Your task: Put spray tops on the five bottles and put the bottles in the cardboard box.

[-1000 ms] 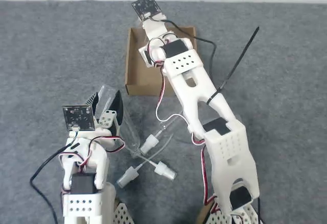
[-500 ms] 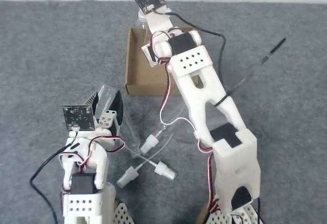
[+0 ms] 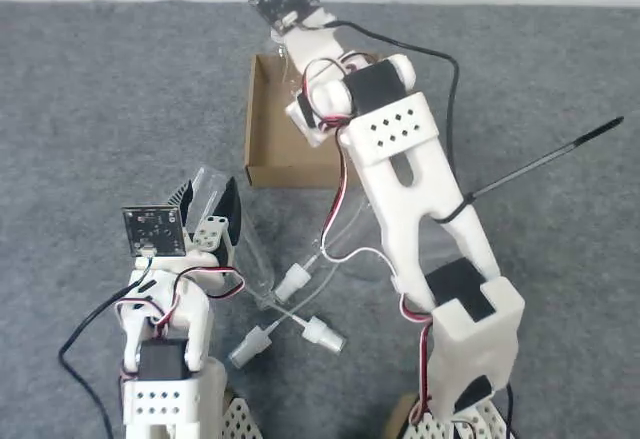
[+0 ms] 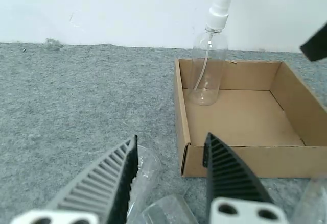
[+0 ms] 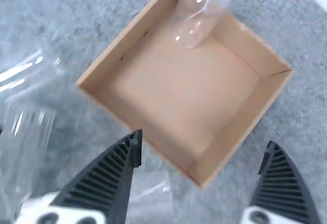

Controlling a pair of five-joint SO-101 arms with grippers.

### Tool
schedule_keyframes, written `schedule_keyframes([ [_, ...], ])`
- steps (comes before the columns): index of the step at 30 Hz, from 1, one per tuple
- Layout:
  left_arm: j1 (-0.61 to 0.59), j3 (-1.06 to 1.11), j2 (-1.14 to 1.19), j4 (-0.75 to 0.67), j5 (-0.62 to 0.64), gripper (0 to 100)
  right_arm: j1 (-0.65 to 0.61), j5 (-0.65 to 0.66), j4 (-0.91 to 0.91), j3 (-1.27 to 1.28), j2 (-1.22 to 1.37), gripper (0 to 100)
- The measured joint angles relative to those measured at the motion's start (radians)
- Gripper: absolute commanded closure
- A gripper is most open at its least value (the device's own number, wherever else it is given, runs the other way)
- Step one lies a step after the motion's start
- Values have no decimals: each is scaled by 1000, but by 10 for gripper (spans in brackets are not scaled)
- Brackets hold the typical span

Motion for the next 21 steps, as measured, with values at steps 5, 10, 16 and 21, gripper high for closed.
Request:
schedule_keyframes([
  [5,0,0,0,0,0,803,-44,23,94,0,-8,684],
  [10,0,0,0,0,0,803,-71,75,183,0,-8,684],
  [16,0,0,0,0,0,803,-69,143,261,0,-8,684],
  [21,-35,0,0,0,0,803,-69,186,265,0,-8,684],
])
